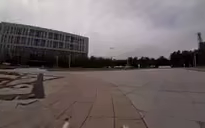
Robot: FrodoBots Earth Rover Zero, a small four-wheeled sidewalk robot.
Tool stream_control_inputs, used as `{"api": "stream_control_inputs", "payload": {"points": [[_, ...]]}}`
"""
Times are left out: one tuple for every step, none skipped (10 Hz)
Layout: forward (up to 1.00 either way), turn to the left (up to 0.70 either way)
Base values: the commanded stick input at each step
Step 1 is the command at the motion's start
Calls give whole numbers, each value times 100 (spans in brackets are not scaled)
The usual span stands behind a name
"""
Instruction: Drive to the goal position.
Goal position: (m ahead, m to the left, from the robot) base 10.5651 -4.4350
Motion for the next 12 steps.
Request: {"api": "stream_control_inputs", "payload": {"points": [[70, 0], [70, 0], [70, 0], [70, 0], [70, 0], [70, 0], [70, 0], [70, 0], [70, 0], [70, 0], [70, 0], [70, 0]]}}
